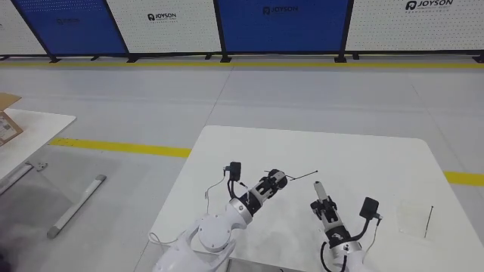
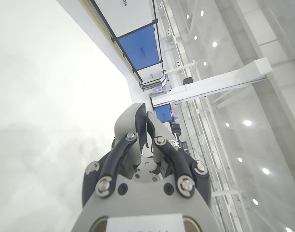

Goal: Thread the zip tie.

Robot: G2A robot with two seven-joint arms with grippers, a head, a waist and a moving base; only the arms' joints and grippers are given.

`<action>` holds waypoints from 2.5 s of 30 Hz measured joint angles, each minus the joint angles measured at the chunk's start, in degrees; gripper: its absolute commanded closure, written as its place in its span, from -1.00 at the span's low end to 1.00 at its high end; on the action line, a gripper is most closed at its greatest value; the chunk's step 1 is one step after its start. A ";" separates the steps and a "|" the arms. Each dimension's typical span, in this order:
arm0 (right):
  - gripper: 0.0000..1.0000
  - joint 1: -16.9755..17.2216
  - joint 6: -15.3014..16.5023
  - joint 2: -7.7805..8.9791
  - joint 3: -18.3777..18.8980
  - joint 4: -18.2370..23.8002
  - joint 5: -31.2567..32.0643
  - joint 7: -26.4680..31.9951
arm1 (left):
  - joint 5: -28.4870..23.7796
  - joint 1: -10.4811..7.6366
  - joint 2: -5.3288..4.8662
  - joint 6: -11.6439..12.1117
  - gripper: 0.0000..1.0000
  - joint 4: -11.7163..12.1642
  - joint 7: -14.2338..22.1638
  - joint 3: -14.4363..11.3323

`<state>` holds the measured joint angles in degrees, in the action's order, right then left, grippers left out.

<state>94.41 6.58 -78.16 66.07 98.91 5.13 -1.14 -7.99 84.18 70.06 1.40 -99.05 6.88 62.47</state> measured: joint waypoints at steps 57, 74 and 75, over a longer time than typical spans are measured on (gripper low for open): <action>-1.00 0.83 0.48 2.82 5.59 3.10 34.94 6.85 | -4.16 3.80 -0.05 0.86 1.00 -3.82 -1.40 2.61; -1.00 -0.01 -2.01 2.85 5.60 1.95 36.66 6.83 | -3.60 3.73 0.07 0.25 1.00 -4.44 -1.99 2.02; -1.00 -0.35 -3.86 2.73 4.77 1.64 38.93 5.86 | -3.55 3.60 0.12 0.18 1.00 -4.41 -2.10 1.82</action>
<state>94.06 2.72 -75.44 70.83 100.56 44.05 4.72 -11.54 87.78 70.19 1.59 -103.47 4.78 64.29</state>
